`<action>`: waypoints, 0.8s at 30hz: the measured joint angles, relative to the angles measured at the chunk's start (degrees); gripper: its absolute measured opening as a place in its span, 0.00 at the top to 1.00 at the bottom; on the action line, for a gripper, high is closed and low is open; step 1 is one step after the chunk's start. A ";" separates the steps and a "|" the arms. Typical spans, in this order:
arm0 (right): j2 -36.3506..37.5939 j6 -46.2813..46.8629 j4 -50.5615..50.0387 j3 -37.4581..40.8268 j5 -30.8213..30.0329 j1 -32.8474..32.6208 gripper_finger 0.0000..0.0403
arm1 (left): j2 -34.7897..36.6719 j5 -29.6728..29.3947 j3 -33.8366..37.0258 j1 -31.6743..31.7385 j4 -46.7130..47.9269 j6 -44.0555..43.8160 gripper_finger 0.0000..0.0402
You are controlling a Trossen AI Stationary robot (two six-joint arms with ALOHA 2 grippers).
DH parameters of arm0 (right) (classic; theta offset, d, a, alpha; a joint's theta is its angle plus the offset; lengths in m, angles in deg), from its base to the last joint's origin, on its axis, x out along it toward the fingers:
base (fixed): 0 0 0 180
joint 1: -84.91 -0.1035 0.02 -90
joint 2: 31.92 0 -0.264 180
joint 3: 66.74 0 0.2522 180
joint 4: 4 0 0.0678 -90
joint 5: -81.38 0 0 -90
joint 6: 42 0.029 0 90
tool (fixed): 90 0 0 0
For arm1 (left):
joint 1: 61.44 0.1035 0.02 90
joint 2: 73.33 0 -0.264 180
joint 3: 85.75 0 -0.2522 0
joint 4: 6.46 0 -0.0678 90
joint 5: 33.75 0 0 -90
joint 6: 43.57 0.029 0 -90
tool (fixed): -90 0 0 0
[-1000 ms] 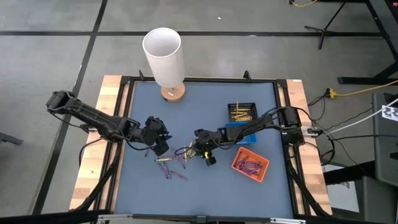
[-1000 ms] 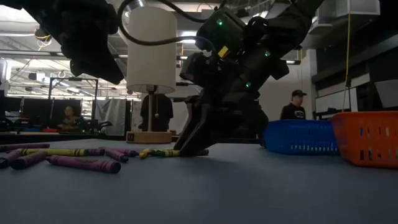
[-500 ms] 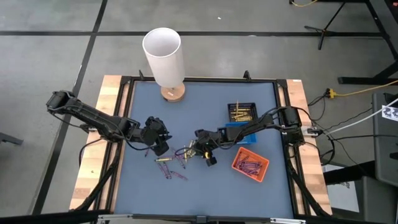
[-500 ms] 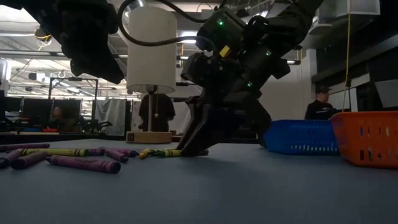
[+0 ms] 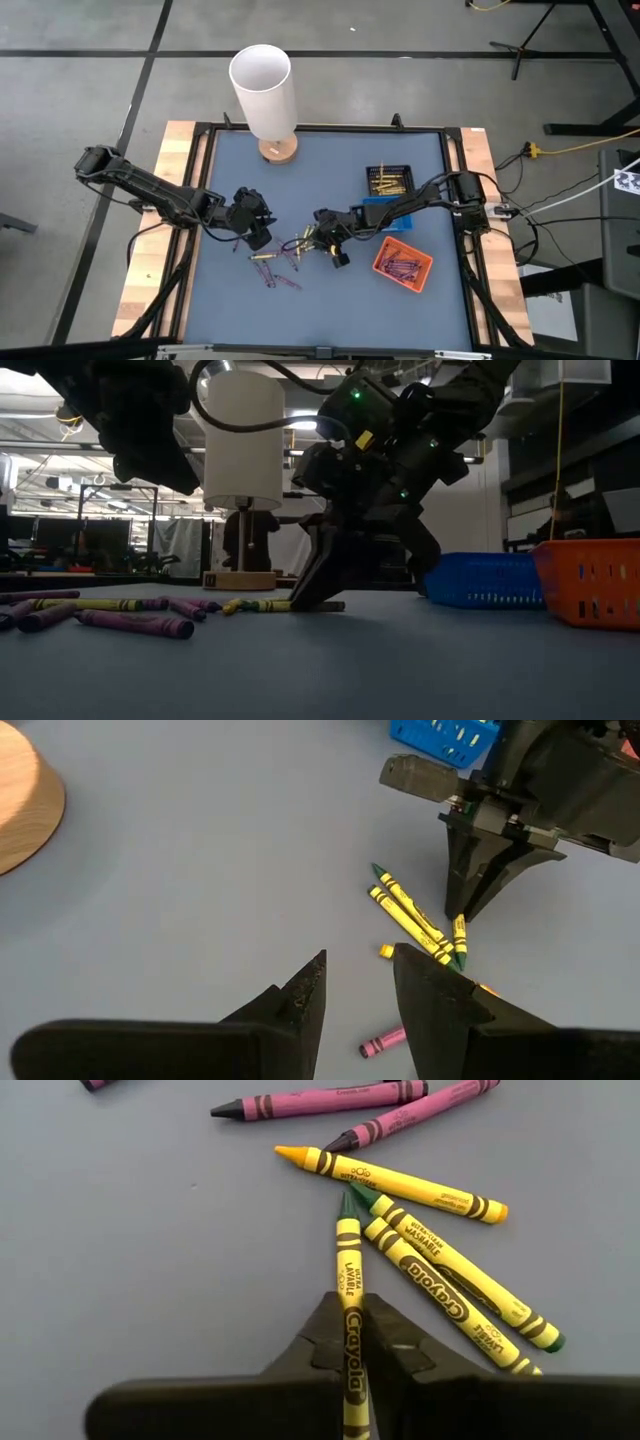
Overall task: Sort crayons
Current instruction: Put the green crayon into the blue bin
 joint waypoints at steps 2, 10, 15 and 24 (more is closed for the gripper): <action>0.49 0.00 -0.32 0.07 -0.18 0.00 0.95 | 0.00 0.29 0.00 0.00 0.00 0.00 0.74; 7.83 0.66 -9.97 0.26 -0.81 0.11 0.92 | -0.02 2.01 0.00 0.00 0.40 -0.07 0.74; 13.59 3.08 -17.41 0.18 -0.52 0.09 0.92 | -0.02 2.01 0.00 0.00 0.42 -0.11 0.74; 25.29 3.23 -35.53 0.11 -0.29 0.04 0.92 | -0.02 2.03 0.00 0.00 0.66 -0.13 0.74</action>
